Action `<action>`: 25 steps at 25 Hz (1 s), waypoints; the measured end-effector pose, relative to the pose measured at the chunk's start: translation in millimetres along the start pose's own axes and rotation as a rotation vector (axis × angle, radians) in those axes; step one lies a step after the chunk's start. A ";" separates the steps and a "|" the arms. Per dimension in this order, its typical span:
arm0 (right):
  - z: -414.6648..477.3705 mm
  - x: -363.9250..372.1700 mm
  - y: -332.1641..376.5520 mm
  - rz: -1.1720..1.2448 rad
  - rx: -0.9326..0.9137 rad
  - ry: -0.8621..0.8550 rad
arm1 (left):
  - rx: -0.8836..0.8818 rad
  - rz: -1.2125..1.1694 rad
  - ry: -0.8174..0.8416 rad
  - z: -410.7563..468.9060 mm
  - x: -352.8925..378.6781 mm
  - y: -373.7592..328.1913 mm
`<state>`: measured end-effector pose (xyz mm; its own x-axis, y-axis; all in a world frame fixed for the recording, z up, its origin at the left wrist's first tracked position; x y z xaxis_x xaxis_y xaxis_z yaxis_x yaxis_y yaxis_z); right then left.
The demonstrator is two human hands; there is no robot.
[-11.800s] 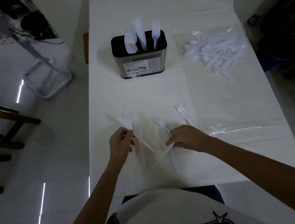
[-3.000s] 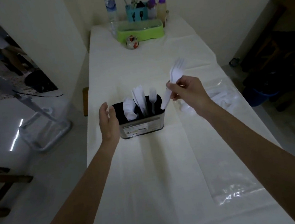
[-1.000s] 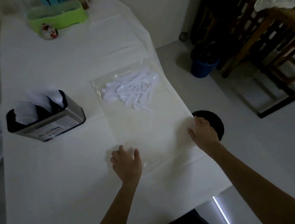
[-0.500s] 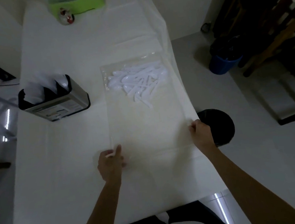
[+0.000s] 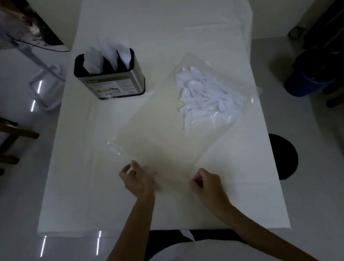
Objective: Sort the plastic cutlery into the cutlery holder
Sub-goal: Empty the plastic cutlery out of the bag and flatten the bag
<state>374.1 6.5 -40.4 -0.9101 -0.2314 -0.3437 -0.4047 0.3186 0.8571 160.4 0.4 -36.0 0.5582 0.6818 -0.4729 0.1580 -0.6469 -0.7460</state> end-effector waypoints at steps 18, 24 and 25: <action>229.3 -118.3 70.5 -0.906 -0.117 -0.175 | 0.259 0.204 -0.046 50.5 -14.5 -14.3; 232.2 -107.9 69.2 -0.932 -0.127 -0.255 | 0.263 0.243 -0.072 61.0 -26.5 -18.6; 230.0 -108.4 69.9 -0.924 -0.136 -0.281 | 0.269 0.255 -0.073 62.7 -26.1 -20.2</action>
<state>424.1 265.3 -31.4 -0.2340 -0.1037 -0.9667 -0.9721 0.0083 0.2345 91.5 17.1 -37.9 0.4913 0.5389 -0.6843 -0.2039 -0.6926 -0.6919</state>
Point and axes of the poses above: each hand's wrist, its own z-axis towards the middle knuckle, its own x-axis out of the palm, y = z × x, the point moved 6 cm from there along z, towards the middle knuckle, and after that the axes turned 12 degrees about z, right-handed, at the moved point
